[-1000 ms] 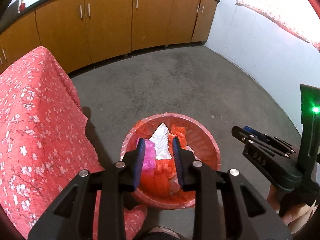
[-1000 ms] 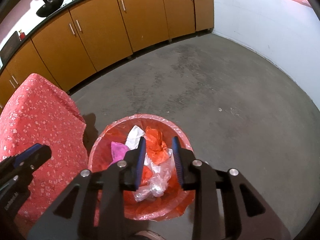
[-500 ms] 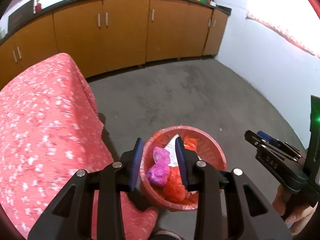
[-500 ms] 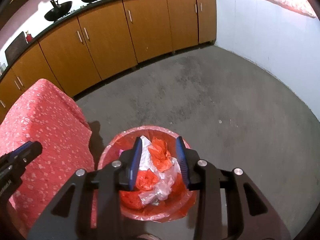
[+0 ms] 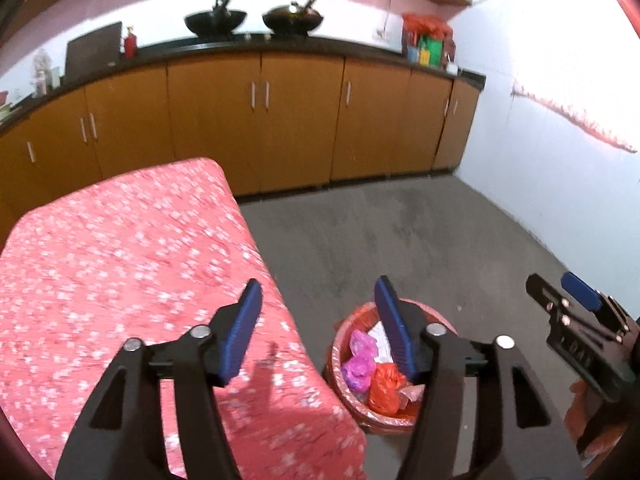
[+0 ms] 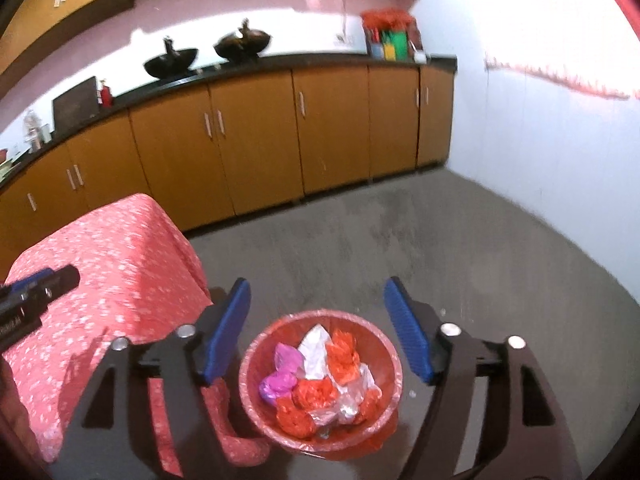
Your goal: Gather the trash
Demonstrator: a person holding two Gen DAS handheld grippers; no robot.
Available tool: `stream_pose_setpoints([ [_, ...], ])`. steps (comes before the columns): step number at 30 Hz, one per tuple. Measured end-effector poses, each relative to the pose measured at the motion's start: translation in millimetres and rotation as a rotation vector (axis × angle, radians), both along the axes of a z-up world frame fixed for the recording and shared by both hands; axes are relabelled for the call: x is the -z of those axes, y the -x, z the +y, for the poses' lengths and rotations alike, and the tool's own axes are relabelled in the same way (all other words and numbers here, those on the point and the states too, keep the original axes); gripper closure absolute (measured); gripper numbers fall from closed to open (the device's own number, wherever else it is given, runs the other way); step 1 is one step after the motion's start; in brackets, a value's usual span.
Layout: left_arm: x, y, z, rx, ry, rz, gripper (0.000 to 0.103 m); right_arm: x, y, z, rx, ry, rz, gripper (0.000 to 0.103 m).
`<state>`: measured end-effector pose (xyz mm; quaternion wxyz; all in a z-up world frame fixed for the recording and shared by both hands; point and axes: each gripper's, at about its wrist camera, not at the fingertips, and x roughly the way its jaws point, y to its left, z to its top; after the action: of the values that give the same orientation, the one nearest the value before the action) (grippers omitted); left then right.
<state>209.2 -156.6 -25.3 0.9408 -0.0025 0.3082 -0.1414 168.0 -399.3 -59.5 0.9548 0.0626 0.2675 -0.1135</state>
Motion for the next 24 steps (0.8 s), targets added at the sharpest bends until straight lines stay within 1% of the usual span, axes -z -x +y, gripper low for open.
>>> stream_pose_setpoints([
  [1, -7.2, 7.5, 5.7, -0.003, -0.001, -0.026, 0.036, -5.3, 6.2, 4.2, -0.004, 0.009, -0.017, 0.021],
  [2, -12.1, 13.6, 9.1, -0.004, -0.005, -0.048, 0.031, -9.7, 12.1, 7.7, -0.006, 0.013, -0.032, 0.016],
  [3, -18.7, 23.6, 13.8, -0.006, -0.013, -0.083, 0.024, -14.0, 19.0, 10.0, -0.004, 0.014, -0.045, 0.013],
  [4, -22.6, 29.8, 16.5, -0.009, -0.022, -0.106, 0.021, -19.4, 26.4, 13.6, 0.003, 0.013, -0.064, 0.009],
  [6, -34.2, 48.1, 24.5, -0.021, -0.037, -0.164, 0.008, -27.7, 40.3, 16.5, 0.024, 0.017, -0.104, 0.006],
  [8, -42.0, 62.3, 32.2, -0.041, -0.043, -0.202, 0.003, -35.6, 53.8, 20.6, 0.062, 0.026, -0.144, 0.004],
  [10, -48.8, 76.6, 41.7, -0.063, -0.031, -0.228, 0.002, -44.8, 66.9, 26.8, 0.091, 0.036, -0.175, 0.004],
  [13, -53.1, 94.0, 56.6, -0.110, -0.019, -0.244, 0.002, -58.8, 84.2, 37.7, 0.116, 0.064, -0.201, 0.004],
  [17, -55.4, 116.3, 75.1, -0.154, -0.011, -0.257, 0.002, -77.2, 107.6, 61.7, 0.104, 0.131, -0.209, 0.004],
  [21, -60.0, 141.0, 88.9, -0.185, -0.042, -0.316, 0.002, -87.0, 134.7, 87.9, 0.066, 0.201, -0.247, 0.004],
  [24, -61.1, 158.0, 95.2, -0.198, -0.069, -0.351, 0.002, -90.5, 157.0, 103.5, 0.051, 0.211, -0.271, 0.004],
])
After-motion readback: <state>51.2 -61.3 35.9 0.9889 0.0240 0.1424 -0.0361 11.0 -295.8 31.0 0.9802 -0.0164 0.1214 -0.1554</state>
